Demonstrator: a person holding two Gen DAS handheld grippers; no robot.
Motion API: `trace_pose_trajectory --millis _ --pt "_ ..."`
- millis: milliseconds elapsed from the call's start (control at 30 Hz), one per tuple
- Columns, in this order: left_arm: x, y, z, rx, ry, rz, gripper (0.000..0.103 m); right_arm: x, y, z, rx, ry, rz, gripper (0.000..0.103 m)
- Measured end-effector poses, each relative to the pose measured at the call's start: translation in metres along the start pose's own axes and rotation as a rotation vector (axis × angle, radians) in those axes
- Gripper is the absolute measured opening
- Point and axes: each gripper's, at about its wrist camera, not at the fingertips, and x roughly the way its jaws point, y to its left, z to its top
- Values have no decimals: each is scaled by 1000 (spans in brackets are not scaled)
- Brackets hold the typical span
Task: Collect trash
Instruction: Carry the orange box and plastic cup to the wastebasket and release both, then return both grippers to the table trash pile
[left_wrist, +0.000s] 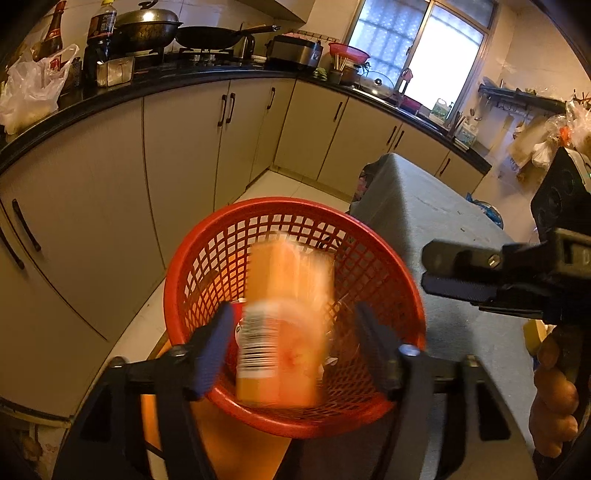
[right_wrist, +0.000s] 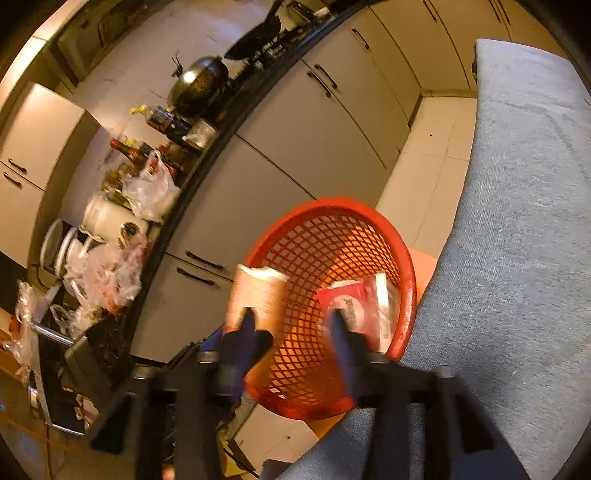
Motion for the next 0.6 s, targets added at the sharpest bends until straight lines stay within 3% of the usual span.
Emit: trace_pose_trajectory --millis 600 --pt "-37 -33 -13 33 -38 -47 71 -88 -12 -35 16 -134 64 53"
